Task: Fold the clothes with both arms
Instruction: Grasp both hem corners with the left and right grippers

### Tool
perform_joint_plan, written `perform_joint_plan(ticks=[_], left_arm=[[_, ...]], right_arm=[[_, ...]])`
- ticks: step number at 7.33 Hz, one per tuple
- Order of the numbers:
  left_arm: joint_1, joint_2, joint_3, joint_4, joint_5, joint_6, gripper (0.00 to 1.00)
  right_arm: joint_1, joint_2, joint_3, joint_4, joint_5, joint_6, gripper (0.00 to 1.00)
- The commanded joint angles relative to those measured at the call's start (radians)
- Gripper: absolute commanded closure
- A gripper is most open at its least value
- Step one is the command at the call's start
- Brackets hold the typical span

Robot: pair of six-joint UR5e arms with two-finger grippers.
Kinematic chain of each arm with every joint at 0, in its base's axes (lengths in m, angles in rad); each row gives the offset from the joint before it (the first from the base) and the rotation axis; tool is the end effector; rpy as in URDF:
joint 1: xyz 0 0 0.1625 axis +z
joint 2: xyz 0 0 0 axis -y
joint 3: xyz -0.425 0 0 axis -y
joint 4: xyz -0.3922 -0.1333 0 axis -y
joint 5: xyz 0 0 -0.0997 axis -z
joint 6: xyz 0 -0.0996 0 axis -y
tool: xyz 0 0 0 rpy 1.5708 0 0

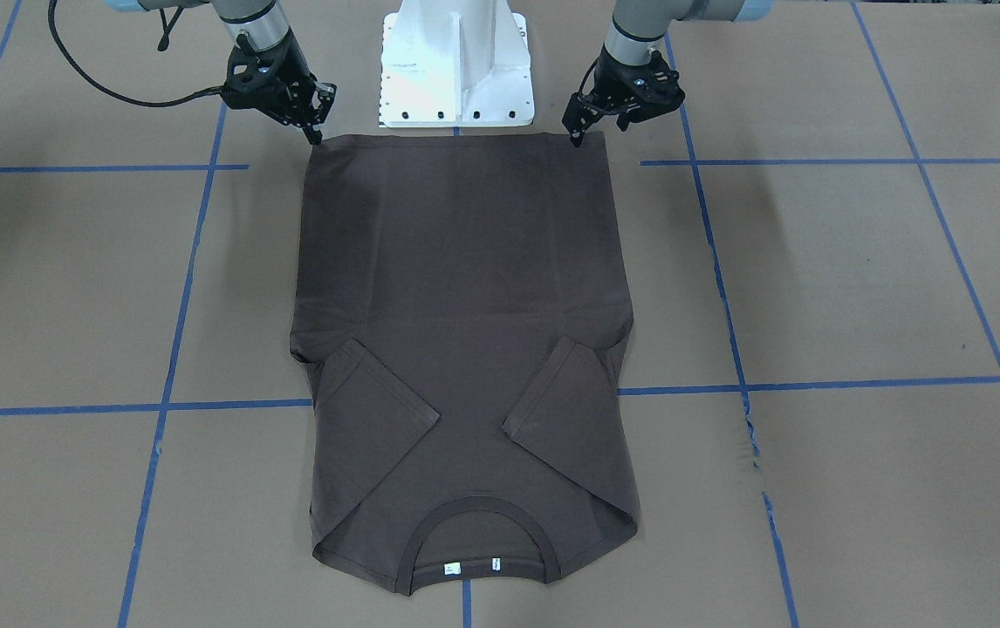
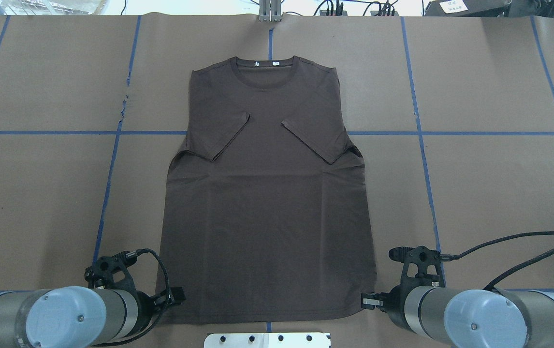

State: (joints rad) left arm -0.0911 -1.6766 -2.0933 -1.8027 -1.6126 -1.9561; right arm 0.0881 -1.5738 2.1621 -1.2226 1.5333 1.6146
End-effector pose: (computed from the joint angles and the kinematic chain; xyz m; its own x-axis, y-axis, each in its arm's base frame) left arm 0.4888 -0.1743 0.3439 0.5796 -0.4300 -0.6922 0.2991 0.9024 -0.3101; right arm -0.4504 -0.1773 0.3485 0.5846 0.0956 0.8057 -0.1437 0.9895 -0.0131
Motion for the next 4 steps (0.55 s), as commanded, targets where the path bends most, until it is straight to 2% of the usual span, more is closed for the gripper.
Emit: perform_joint_plan(ticks=[1,4], left_arm=[[0.030,-0.012,0.012,0.028,0.023,-0.032,0.04],[0.030,-0.012,0.033,0.029,0.025,-0.032,0.10]], right_arm=[[0.007,0.001,0.001,0.000,0.008,-0.002,1.00],[0.013,0.001,0.002,0.000,0.014,-0.002,1.00]])
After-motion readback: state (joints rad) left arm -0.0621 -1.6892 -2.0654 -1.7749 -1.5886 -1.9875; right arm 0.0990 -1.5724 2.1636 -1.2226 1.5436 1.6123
